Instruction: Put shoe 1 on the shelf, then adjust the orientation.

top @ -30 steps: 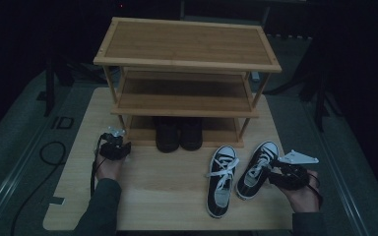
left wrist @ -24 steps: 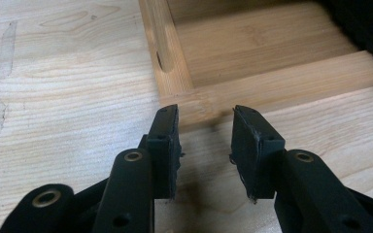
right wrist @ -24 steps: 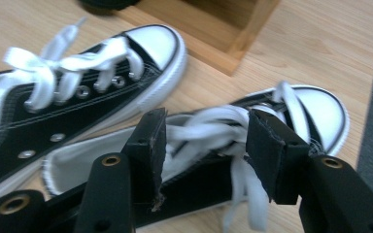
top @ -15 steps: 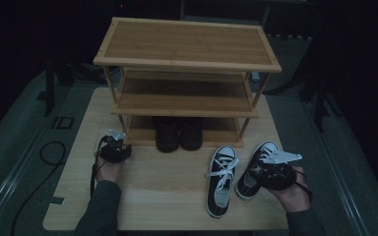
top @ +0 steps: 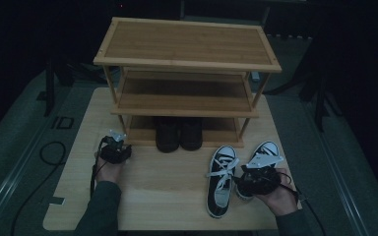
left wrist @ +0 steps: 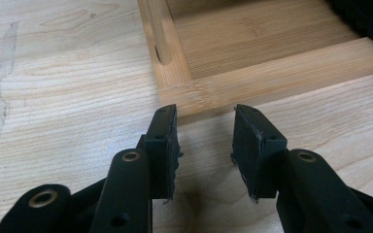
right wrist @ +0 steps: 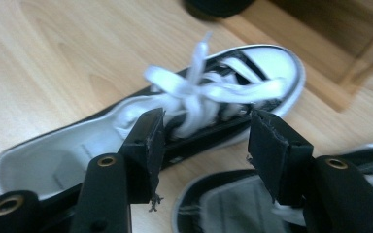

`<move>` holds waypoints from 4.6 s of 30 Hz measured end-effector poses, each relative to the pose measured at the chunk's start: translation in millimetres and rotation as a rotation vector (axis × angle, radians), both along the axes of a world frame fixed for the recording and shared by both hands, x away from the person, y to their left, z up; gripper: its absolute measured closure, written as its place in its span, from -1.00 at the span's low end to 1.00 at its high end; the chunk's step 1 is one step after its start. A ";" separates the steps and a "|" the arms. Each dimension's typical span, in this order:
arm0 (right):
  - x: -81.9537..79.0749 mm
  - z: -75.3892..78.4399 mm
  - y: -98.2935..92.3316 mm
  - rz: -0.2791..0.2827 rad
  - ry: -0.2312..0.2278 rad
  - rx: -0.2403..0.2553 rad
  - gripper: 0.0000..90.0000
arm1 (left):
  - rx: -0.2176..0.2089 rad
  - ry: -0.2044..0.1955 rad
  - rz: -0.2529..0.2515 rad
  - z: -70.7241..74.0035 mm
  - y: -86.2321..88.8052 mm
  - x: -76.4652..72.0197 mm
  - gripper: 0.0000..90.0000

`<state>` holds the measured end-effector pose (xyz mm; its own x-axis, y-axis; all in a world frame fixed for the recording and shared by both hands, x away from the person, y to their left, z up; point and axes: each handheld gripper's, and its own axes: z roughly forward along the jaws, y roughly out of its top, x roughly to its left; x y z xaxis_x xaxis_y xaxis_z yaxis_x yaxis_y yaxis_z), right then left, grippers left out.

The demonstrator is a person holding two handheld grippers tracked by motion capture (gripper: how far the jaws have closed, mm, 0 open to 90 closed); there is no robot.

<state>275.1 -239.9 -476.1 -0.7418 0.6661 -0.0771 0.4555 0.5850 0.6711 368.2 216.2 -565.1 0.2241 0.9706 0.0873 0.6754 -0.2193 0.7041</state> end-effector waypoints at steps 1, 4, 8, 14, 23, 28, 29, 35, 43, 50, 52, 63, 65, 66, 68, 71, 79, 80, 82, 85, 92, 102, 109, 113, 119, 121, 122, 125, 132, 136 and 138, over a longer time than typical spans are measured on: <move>-0.7 -1.3 2.9 0.006 0.003 -0.003 0.04 | -0.004 0.000 0.001 -0.1 0.3 0.0 0.38; -0.8 -5.4 10.4 0.019 0.011 -0.016 0.03 | -0.016 -0.003 0.002 -0.7 1.4 -0.3 0.38; 0.6 -11.2 17.2 0.025 0.034 -0.031 0.03 | -0.016 -0.004 -0.004 -0.8 2.1 -0.3 0.38; 3.1 -20.3 20.6 0.010 0.072 -0.039 -0.02 | -0.025 -0.010 0.001 -1.7 2.4 -1.3 0.39; 6.0 -25.9 24.0 -0.013 0.122 -0.079 0.09 | -0.035 -0.013 0.003 -2.2 2.8 -2.6 0.39; 8.3 -25.6 25.8 -0.023 0.170 -0.090 0.25 | -0.035 -0.015 0.005 -2.4 2.3 -3.1 0.39; 8.6 -25.6 26.3 -0.026 0.177 -0.093 0.29 | -0.034 -0.013 0.004 -2.3 2.4 -3.2 0.39; 8.0 -26.7 30.3 -0.020 0.177 -0.126 0.44 | -0.038 -0.014 0.004 -2.4 2.7 -3.3 0.39; 6.5 -26.9 30.9 0.002 0.153 -0.141 0.75 | -0.043 -0.017 0.003 -2.7 3.1 -3.3 0.39; 4.4 -26.5 32.1 0.053 0.140 -0.108 0.89 | -0.041 -0.016 0.000 -2.7 3.3 -3.3 0.39; 3.4 -24.7 31.4 0.056 0.137 -0.099 0.79 | -0.042 -0.016 0.000 -2.7 3.4 -3.3 0.39; -8.6 7.1 7.9 -0.013 0.043 -0.046 0.67 | -0.035 -0.019 0.001 -2.8 2.5 -3.8 0.39; -8.4 6.8 3.7 -0.034 0.045 -0.074 0.66 | -0.036 -0.018 0.002 -2.8 2.7 -3.8 0.39; -7.8 5.2 1.7 -0.042 0.050 -0.078 0.65 | -0.037 -0.020 0.002 -2.9 2.7 -3.9 0.39; -6.9 0.6 -0.8 -0.054 0.069 -0.093 0.65 | -0.037 -0.020 0.002 -3.0 2.8 -4.0 0.39; -7.1 -2.8 -3.8 -0.066 0.082 -0.080 0.73 | -0.038 -0.019 0.002 -2.9 2.7 -4.1 0.39; -11.0 -2.2 -12.5 -0.075 0.133 -0.093 0.88 | -0.040 -0.019 0.000 -3.0 3.0 -4.8 0.39; -11.8 -2.5 -13.4 -0.076 0.135 -0.091 0.88 | -0.038 -0.019 0.000 -3.0 2.8 -4.9 0.39; -14.0 -2.2 -15.9 -0.074 0.145 -0.087 0.88 | -0.040 -0.019 0.001 -3.0 3.0 -4.8 0.39; -17.7 -1.4 -19.9 -0.067 0.158 -0.091 0.89 | -0.038 -0.019 0.000 -3.0 2.9 -4.8 0.39; -28.1 0.4 -35.8 -0.054 0.189 -0.104 0.88 | -0.038 -0.018 0.001 -2.9 2.9 -4.8 0.39; -29.8 4.7 -48.8 -0.086 0.194 -0.049 0.73 | -0.038 -0.019 0.001 -3.0 2.8 -4.8 0.39; -5.3 -1.4 -43.4 -0.237 0.150 -0.001 0.36 | -0.044 -0.021 -0.001 -3.3 3.4 -4.8 0.39; 5.3 -6.8 -41.2 -0.311 0.165 0.007 0.29 | -0.046 -0.023 -0.001 -3.5 3.7 -4.9 0.39; 18.7 -14.0 -35.2 -0.313 0.188 0.005 0.38 | -0.045 -0.023 0.000 -3.5 3.4 -4.9 0.39; 22.3 -17.3 -34.2 -0.299 0.203 -0.001 0.41 | -0.047 -0.023 -0.001 -3.6 3.6 -4.9 0.39; 23.8 -19.2 -33.8 -0.300 0.203 -0.005 0.46 | -0.047 -0.023 0.000 -3.6 3.8 -4.9 0.39; 26.3 -23.1 -33.6 -0.300 0.202 -0.005 0.70 | -0.048 -0.024 -0.001 -3.7 3.9 -5.0 0.39; 21.4 -23.3 -29.9 -0.280 0.168 -0.032 0.89 | -0.048 -0.024 -0.001 -3.6 4.0 -4.9 0.39; 18.8 -23.2 -25.1 -0.265 0.155 -0.045 0.92 | -0.050 -0.023 -0.002 -3.7 4.2 -4.8 0.39; 17.9 -23.1 -23.5 -0.262 0.148 -0.043 0.92 | -0.050 -0.023 -0.002 -3.7 4.2 -4.9 0.39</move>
